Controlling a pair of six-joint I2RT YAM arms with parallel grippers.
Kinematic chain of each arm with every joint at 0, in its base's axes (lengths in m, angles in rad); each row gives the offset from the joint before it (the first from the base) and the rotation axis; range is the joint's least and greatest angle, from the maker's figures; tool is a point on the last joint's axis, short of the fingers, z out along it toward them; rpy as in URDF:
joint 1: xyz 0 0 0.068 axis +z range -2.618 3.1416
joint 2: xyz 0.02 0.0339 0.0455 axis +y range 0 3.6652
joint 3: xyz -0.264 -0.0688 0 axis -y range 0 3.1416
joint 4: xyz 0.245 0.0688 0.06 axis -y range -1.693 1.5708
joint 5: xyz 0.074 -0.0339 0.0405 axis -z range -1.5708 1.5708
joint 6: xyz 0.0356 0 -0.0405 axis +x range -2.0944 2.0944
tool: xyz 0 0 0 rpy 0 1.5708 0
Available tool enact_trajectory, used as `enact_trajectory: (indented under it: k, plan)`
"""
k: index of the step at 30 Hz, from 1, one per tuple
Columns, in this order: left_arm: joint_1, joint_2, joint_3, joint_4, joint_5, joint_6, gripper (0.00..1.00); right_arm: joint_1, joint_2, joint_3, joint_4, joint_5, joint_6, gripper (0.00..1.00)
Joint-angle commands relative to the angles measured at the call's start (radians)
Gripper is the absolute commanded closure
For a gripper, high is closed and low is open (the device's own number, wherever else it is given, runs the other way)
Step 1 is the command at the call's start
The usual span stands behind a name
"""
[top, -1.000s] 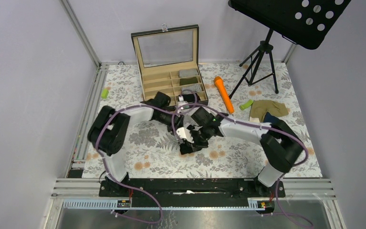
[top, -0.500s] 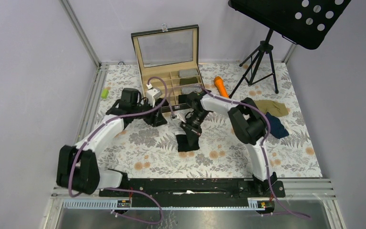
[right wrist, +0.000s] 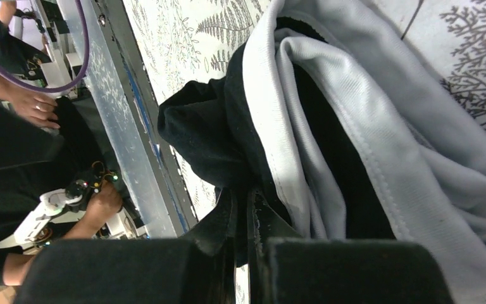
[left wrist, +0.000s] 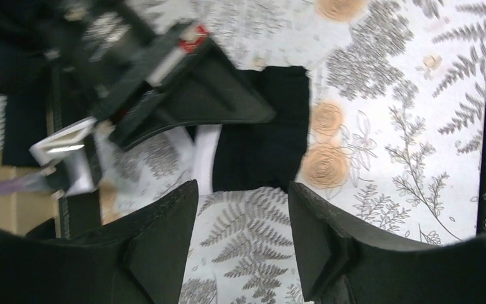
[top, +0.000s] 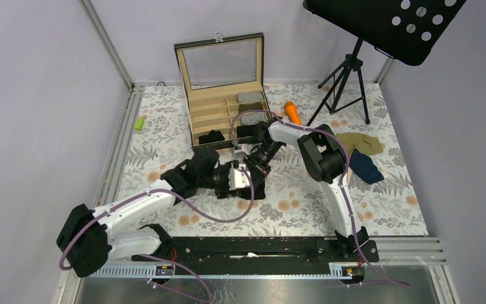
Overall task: Roll the underwear
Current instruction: Roll the underwear to the corner of the board.
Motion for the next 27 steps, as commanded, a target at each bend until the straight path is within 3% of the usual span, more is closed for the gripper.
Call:
enact_trajectory:
  k: [1, 9, 14, 21, 24, 27]
  plan:
    - [-0.102, 0.061, -0.056, 0.141, -0.05, 0.159, 0.39, 0.005, 0.079, -0.036, 0.092, 0.15, 0.013, 1.0]
    - [-0.208, 0.202, -0.104, 0.254, -0.067, 0.169, 0.41, -0.001, 0.09, -0.053, 0.092, 0.16, 0.025, 1.0]
    - [-0.229, 0.257, -0.165, 0.366, -0.176, 0.231, 0.37, -0.002, 0.083, -0.068, 0.094, 0.16, 0.02, 1.0]
    - [-0.231, 0.314, -0.234, 0.461, -0.256, 0.334, 0.42, -0.002, 0.074, -0.081, 0.094, 0.146, 0.017, 1.0]
    - [-0.241, 0.333, -0.232, 0.47, -0.264, 0.349, 0.53, -0.002, 0.069, -0.085, 0.097, 0.13, 0.02, 0.99]
    - [-0.244, 0.363, -0.17, 0.347, -0.23, 0.359, 0.76, -0.002, 0.058, -0.085, 0.096, 0.114, 0.025, 0.93]
